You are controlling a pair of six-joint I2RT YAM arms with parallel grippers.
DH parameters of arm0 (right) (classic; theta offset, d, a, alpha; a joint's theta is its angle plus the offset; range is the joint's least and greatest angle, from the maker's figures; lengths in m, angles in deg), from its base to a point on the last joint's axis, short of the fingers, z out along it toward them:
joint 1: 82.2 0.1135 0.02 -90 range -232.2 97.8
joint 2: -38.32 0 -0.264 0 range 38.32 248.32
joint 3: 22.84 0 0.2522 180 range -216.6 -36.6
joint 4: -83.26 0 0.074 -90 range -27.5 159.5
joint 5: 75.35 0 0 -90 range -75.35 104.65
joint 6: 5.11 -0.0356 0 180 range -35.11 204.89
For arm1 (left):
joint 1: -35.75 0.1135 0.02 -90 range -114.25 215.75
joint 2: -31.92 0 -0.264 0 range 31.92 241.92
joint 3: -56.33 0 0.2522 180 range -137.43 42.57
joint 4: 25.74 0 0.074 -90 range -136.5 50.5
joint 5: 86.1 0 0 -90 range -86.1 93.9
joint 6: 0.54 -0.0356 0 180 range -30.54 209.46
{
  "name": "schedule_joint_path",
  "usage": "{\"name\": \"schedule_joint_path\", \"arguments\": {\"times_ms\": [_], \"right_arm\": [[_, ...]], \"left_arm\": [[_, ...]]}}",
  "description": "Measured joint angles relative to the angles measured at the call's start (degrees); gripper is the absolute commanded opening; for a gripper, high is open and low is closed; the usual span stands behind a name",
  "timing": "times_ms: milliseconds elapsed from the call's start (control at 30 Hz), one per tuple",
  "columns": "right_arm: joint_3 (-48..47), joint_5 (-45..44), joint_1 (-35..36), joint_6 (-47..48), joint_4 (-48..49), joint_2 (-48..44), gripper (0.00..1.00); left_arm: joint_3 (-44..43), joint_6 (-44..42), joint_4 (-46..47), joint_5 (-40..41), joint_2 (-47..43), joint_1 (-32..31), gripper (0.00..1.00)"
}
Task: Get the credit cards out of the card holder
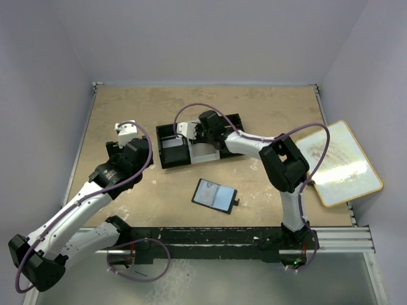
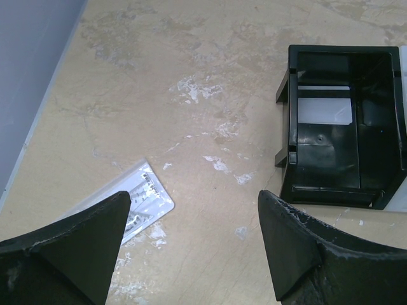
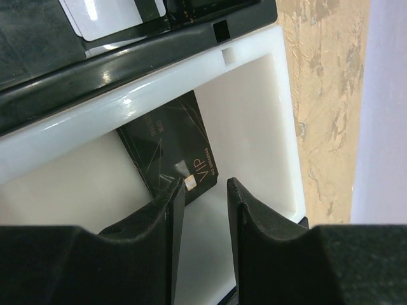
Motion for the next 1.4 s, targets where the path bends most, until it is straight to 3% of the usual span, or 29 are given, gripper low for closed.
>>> {"name": "schedule_joint_path", "arguments": {"times_ms": [233,400,467,700,800,1033,1200,1400], "right_arm": [[0.0,-1.4,0.0,-2.1,0.1,0.0,0.38],[1.2,-2.2,-0.1,-10.2,1.4,-3.1,0.42],[4.4,-2.8,-0.1,-17.1,3.1,-8.2,0.48],[9.6,-6.5,-0.5,-49.3,3.7,-28.2,0.51],[16.0,-11.5,0.8,-61.4,2.4,-34.6,0.59],[23.2,-26.0,14.9,-88.1,-13.4,-32.2,0.67],[30.5,-27.9,21.2,-101.8,-16.3,-32.7,0.67],[30.6,-29.3,24.8,-112.8,-16.5,-31.2,0.67]], "left_arm": [[0.0,0.0,0.0,-0.2,0.3,0.0,0.79],[0.0,0.0,0.0,-0.5,0.5,0.0,0.79],[0.0,0.0,-0.1,-0.6,0.5,0.0,0.79],[0.0,0.0,-0.1,-0.9,0.5,0.0,0.79],[0.0,-0.1,-0.1,-1.2,0.5,0.0,0.79],[0.0,-0.1,-0.1,-1.4,0.3,0.0,0.80],[0.0,-0.1,-0.1,-0.8,-0.6,0.0,0.80],[0.0,-0.1,-0.1,-0.6,0.0,0.0,0.80]]}}
